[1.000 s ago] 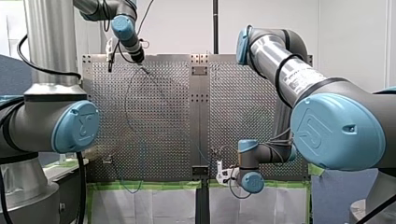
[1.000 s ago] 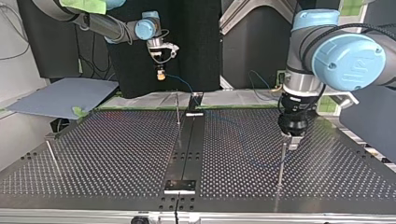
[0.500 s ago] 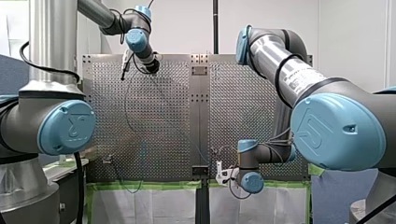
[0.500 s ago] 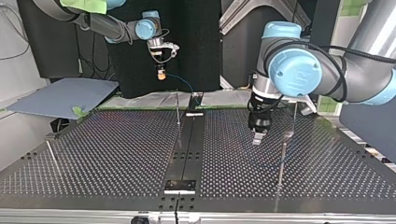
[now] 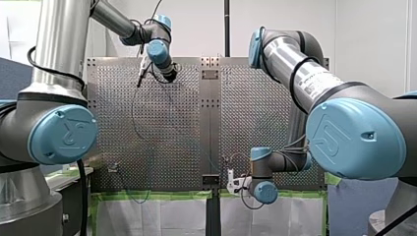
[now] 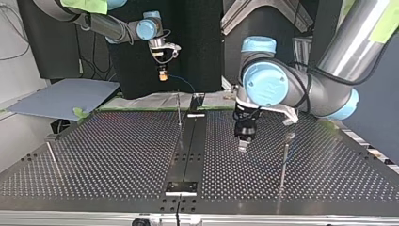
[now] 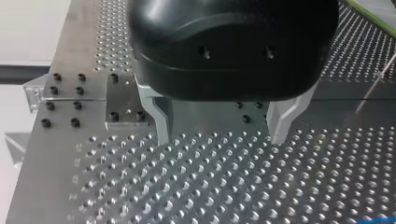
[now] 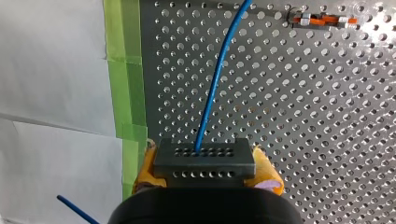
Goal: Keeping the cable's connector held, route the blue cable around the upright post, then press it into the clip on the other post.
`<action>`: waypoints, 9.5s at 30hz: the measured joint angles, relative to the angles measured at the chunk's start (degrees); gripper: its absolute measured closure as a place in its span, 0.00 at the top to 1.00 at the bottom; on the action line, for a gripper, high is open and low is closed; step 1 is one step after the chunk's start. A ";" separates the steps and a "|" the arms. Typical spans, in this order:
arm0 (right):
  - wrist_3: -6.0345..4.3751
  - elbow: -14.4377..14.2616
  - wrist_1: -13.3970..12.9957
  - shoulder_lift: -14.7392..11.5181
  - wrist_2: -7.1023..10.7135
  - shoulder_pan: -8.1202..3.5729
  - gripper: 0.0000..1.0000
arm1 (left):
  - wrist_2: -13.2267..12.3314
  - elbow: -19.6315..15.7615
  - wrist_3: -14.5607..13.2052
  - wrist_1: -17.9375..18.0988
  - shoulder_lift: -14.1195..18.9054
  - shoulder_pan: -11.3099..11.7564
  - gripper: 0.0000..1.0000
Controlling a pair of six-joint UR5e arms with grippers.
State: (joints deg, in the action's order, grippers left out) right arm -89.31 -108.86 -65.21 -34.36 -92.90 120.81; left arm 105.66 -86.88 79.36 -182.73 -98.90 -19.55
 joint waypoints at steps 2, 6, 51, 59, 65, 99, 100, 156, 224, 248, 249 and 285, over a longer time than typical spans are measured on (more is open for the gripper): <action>0.00 0.01 -0.01 0.00 0.10 0.00 0.00 | 0.84 0.85 -0.77 0.52 -0.85 -0.53 0.98; 0.00 0.00 -0.08 0.02 0.28 -0.01 0.00 | 2.62 2.06 -1.83 2.03 -2.25 -1.03 0.98; 0.00 0.00 -0.43 0.12 0.41 0.29 0.00 | 16.09 2.42 -13.39 15.82 -8.63 -0.43 0.98; 0.00 0.00 -0.38 0.12 0.43 0.34 0.00 | 17.78 3.91 -14.60 15.59 -11.26 -0.94 0.98; 0.00 0.00 -0.37 0.12 0.43 0.35 0.00 | 18.22 5.12 -14.85 16.32 -12.80 -1.01 0.98; 0.00 0.00 -0.26 0.13 0.44 0.36 0.00 | 23.37 5.34 -15.89 14.55 -18.75 -1.47 0.98; -0.01 -0.01 -0.24 0.13 0.44 0.36 0.00 | 23.51 5.33 -15.91 14.24 -18.95 -1.53 0.98; 0.27 -0.09 -1.78 0.29 2.92 0.66 0.00 | 10.69 4.59 -4.01 10.10 -35.46 -7.31 0.98; -0.42 0.00 -3.41 0.29 5.00 0.64 0.00 | 3.05 4.60 4.35 12.72 -42.62 -15.81 0.19; -0.70 0.79 -3.34 0.20 4.82 -0.95 0.00 | 4.25 4.57 6.60 17.09 -42.64 -15.70 0.00; -0.70 0.83 -3.34 0.21 4.82 -1.01 0.00 | 4.21 4.57 6.71 17.46 -42.64 -15.54 0.00; -1.04 4.61 -1.40 0.21 5.62 -3.66 0.00 | -2.27 4.64 11.33 25.20 -44.65 -13.35 0.00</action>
State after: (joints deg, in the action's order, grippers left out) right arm -90.35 -104.26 -66.61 -34.16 -87.28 117.14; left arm 103.39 -82.24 90.70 -157.52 -143.55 -32.90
